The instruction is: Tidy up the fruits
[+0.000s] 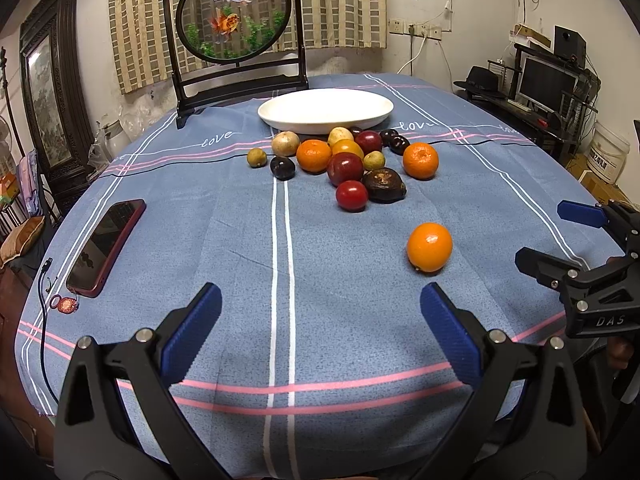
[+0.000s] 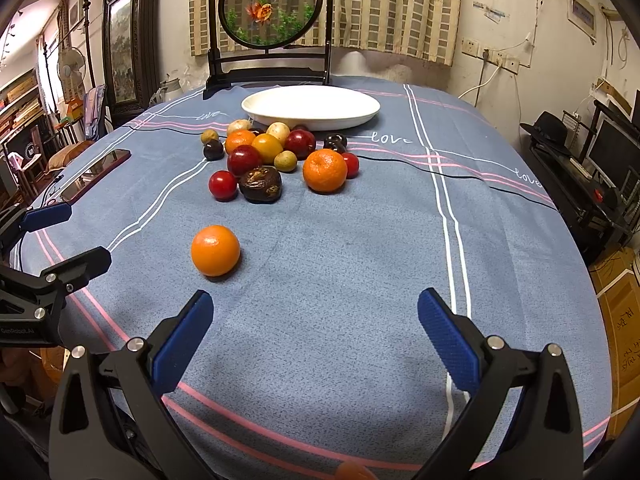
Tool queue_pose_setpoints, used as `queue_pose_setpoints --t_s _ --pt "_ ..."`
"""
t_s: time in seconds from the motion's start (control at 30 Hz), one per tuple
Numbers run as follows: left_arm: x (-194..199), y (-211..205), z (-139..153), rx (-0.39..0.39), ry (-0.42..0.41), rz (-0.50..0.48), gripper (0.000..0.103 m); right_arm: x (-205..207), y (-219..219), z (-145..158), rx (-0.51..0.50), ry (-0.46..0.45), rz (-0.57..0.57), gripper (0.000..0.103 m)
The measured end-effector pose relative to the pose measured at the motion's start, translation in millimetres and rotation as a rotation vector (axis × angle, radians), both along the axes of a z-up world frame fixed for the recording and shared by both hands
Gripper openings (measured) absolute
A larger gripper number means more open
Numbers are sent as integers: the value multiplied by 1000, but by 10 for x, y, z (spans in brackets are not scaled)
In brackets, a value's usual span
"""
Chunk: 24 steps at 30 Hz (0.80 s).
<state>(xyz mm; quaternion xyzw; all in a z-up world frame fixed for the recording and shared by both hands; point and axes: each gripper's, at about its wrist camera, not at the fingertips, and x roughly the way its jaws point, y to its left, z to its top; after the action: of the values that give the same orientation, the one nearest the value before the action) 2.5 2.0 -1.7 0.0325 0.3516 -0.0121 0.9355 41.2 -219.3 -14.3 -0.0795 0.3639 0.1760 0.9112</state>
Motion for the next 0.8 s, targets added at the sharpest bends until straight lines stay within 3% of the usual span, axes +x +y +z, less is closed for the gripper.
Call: queue_pose_setpoints --t_s 0.8 --pt "-3 9 -22 3 3 1 101 3 3 -6 -1 4 -2 102"
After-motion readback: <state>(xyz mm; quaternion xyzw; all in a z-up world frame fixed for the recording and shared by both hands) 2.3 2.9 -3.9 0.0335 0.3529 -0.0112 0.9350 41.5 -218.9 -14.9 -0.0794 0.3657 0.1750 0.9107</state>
